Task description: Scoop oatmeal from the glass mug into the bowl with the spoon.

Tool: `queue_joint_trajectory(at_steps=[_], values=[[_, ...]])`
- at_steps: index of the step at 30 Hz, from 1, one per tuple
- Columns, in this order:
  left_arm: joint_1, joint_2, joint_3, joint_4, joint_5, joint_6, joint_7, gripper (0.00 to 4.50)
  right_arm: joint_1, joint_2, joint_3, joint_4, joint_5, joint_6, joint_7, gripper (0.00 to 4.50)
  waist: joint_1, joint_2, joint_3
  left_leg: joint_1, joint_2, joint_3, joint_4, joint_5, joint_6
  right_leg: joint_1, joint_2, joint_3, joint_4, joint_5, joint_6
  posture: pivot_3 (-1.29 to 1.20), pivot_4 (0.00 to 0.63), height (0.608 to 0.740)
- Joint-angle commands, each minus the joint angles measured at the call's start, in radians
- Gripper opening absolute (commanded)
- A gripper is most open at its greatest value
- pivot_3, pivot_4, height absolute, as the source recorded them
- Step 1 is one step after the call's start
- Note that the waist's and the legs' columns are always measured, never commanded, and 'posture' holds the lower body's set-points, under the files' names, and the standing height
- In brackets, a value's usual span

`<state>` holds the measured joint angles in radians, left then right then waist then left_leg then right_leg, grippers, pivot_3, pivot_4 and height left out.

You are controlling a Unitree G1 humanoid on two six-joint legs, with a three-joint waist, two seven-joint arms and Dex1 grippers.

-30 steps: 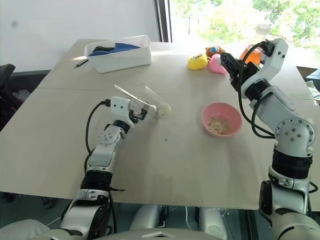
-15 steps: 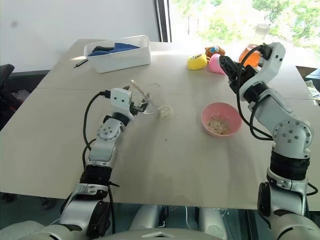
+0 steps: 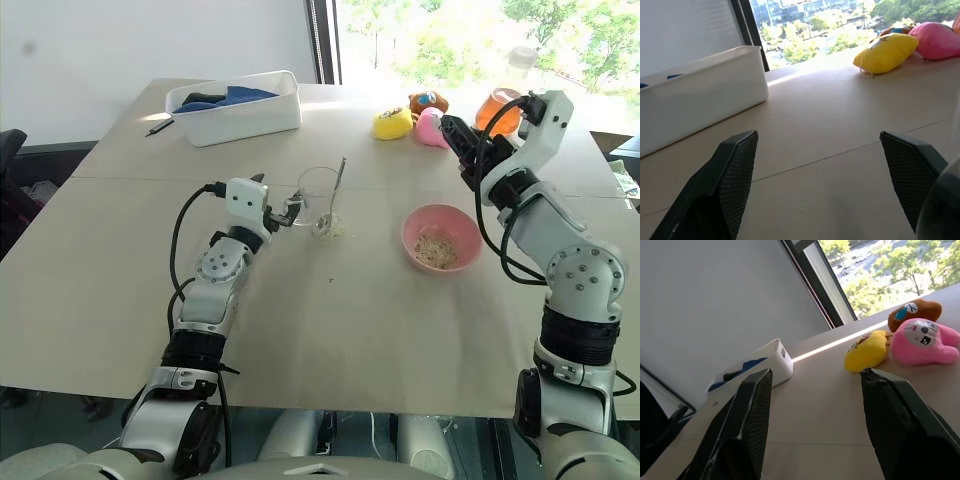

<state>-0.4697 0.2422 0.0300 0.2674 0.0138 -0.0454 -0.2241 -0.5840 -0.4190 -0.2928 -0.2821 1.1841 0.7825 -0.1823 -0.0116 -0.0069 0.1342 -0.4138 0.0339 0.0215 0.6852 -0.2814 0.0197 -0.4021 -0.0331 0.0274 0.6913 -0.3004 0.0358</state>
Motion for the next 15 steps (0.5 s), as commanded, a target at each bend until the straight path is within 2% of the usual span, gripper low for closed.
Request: queue_joint_trajectory(at_steps=[1, 7, 15], values=[[0.022, 0.0, -0.004, -0.067, -0.024, -0.018, -0.031, 4.07, 0.007, -0.014, -0.032, -0.052, 0.013, -0.003, 0.015, 2.83, 0.0, 0.0, 0.0, 0.0, 0.0, 0.0, 0.0, 0.0, 0.0, 0.0, 0.0, 0.0, 0.0, 0.0, 0.0, 0.0, 0.15, 0.74], [0.117, 0.015, -0.01, -0.195, -0.053, -0.007, -0.093, 4.07, 0.06, -0.043, -0.02, -0.094, 0.046, 0.027, 0.074, 2.83, 0.0, 0.0, 0.0, 0.0, 0.0, 0.0, 0.0, 0.0, 0.0, 0.0, 0.0, 0.001, -0.001, 0.0, 0.0, 0.0, 0.15, 0.74], [0.206, 0.034, -0.003, -0.319, -0.05, 0.035, -0.11, 4.07, 0.115, -0.064, 0.002, -0.111, 0.01, 0.036, 0.139, 2.83, 0.0, 0.0, 0.0, 0.0, 0.001, -0.001, -0.001, -0.002, 0.003, 0.0, 0.0, 0.001, -0.002, 0.0, 0.0, 0.0, 0.15, 0.74]])
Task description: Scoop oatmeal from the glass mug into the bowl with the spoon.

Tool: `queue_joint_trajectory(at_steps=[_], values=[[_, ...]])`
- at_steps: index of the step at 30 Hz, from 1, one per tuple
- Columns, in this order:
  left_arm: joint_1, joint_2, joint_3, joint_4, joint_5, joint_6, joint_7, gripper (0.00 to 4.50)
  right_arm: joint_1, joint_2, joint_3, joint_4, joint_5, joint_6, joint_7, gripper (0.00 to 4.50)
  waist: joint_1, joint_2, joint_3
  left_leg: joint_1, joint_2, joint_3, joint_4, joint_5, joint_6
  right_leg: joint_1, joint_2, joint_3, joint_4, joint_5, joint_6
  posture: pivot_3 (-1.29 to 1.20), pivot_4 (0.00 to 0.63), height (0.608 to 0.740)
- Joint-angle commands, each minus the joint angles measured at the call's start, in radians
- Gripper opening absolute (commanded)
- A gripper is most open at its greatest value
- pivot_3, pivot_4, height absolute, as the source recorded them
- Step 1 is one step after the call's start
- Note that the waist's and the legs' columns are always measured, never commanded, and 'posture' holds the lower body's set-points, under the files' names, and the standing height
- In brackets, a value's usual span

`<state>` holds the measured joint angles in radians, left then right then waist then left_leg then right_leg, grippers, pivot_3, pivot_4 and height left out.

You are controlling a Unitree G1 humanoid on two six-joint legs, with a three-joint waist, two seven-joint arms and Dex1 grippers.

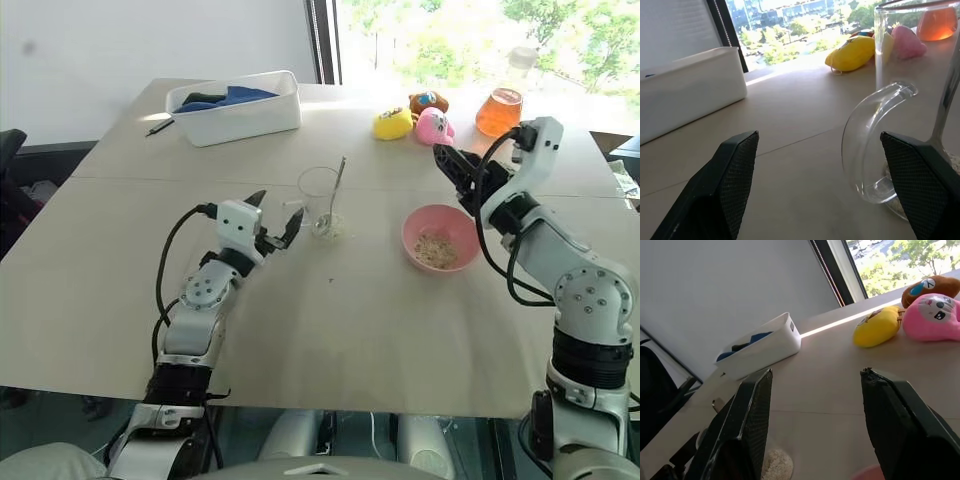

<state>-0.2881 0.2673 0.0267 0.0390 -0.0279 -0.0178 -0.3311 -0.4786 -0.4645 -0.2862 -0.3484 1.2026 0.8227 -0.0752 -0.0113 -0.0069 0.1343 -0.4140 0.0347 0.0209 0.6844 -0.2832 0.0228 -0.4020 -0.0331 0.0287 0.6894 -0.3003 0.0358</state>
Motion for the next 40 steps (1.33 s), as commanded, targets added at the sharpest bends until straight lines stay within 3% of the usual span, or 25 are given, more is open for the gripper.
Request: queue_joint_trajectory(at_steps=[1, 7, 14, 18, 21, 40], values=[[0.044, 0.011, 0.001, -0.12, -0.01, 0.015, -0.004, 4.07, 0.024, -0.028, 0.001, -0.051, -0.023, -0.002, 0.051, 2.83, 0.0, 0.0, 0.0, 0.0, 0.0, 0.0, 0.0, 0.0, 0.0, 0.0, 0.0, 0.0, -0.001, 0.0, 0.0, 0.0, 0.15, 0.74], [0.27, 0.042, 0.026, -0.352, -0.123, 0.165, -0.072, 4.07, 0.277, -0.076, -0.015, -0.097, -0.125, -0.058, 0.227, 2.83, 0.002, 0.0, 0.0, -0.001, 0.001, 0.0, -0.003, 0.0, 0.0, 0.001, -0.003, 0.0, -0.005, 0.0, 0.0, 0.0, 0.15, 0.74], [0.536, 0.119, 0.124, -0.528, -0.256, 0.283, -0.142, 4.07, 0.698, -0.193, 0.08, -0.175, -0.481, -0.393, 0.656, 2.83, -0.001, 0.0, 0.0, 0.002, 0.002, -0.003, -0.003, -0.002, 0.002, 0.006, -0.002, -0.002, -0.01, 0.0, 0.0, 0.0, 0.15, 0.74], [0.665, 0.154, 0.118, -0.568, -0.241, 0.25, -0.182, 4.07, 0.835, -0.185, 0.137, -0.166, -0.619, -0.583, 0.807, 2.83, -0.003, -0.001, 0.003, 0.022, 0.002, -0.001, -0.009, -0.002, 0.002, 0.024, -0.001, -0.001, -0.013, -0.001, 0.0, 0.0, 0.15, 0.74], [0.711, 0.153, 0.111, -0.573, -0.232, 0.227, -0.186, 4.07, 0.846, -0.153, 0.129, -0.123, -0.641, -0.641, 0.832, 2.83, -0.002, -0.006, 0.005, 0.032, 0.002, 0.002, -0.014, -0.002, 0.002, 0.03, -0.001, 0.002, -0.015, -0.001, -0.001, 0.0, 0.15, 0.74], [0.749, 0.181, 0.088, -0.561, -0.205, 0.151, -0.216, 4.07, 0.911, -0.128, 0.107, 0.001, -0.72, -0.785, 0.968, 2.83, 0.002, -0.007, 0.006, 0.031, 0.002, 0.002, -0.016, -0.002, 0.002, 0.029, -0.002, 0.003, -0.017, -0.001, -0.001, 0.0, 0.15, 0.74]])
